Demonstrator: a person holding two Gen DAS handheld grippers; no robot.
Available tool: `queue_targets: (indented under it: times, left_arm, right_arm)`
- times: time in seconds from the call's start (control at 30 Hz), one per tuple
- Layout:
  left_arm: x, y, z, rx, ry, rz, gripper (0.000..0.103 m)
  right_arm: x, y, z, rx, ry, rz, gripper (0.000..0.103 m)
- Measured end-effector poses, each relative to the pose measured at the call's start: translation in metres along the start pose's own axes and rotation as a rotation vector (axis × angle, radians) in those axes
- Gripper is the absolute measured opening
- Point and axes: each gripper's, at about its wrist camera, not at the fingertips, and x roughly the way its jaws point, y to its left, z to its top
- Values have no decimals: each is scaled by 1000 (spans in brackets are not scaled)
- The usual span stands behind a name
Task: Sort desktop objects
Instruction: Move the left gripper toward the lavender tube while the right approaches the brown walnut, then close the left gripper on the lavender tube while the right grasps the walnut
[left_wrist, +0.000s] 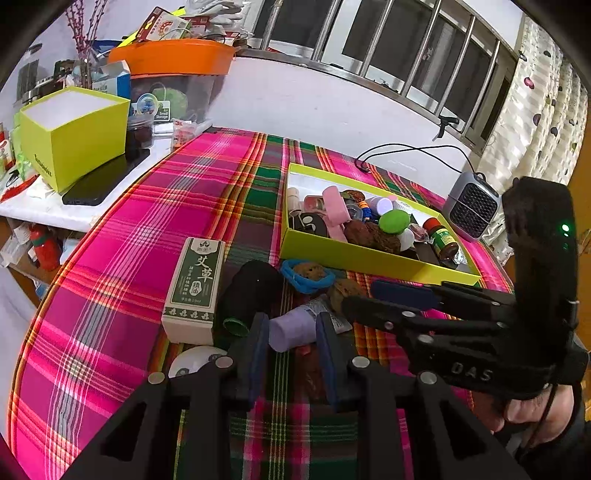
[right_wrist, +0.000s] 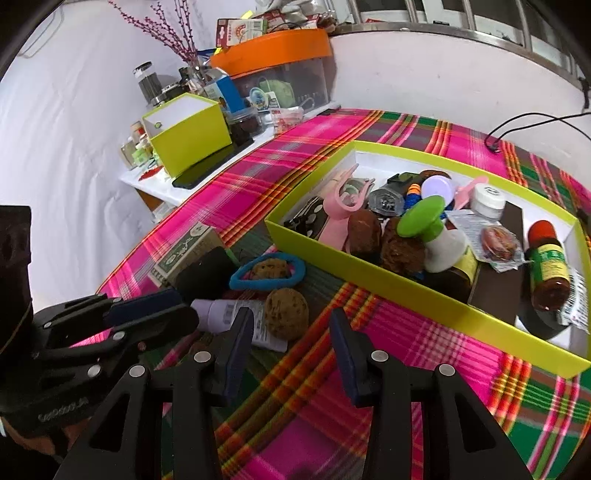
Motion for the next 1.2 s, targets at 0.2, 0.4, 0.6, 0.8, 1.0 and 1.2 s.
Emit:
queue_targets:
  times: [0.2,0.4,0.6,0.8,1.0,1.2]
  left_arm:
    - [2,-3,3,30,-8,-11,28]
    - [8,-11,7,94,-2,-29,29]
    - [21,-18,8,159,32,-21,29]
    - [29,-25,3,197,84,-12,29]
    - [28,-39,-6,239,109,-23,29]
    - [34,-46,-6,238,119,10,29]
  right_arm:
    - [8,-2,2,2,6,21,28]
    - [1,-8,-3,15,2,11,28]
    - [-12,-17,-15,47,-2,3,28]
    - [-25,-24,-27,71,-6,1,28]
    - [-36,-30,-37,87,-10,-11,27]
    - [-45,-35,-43,96,-21,-30,27]
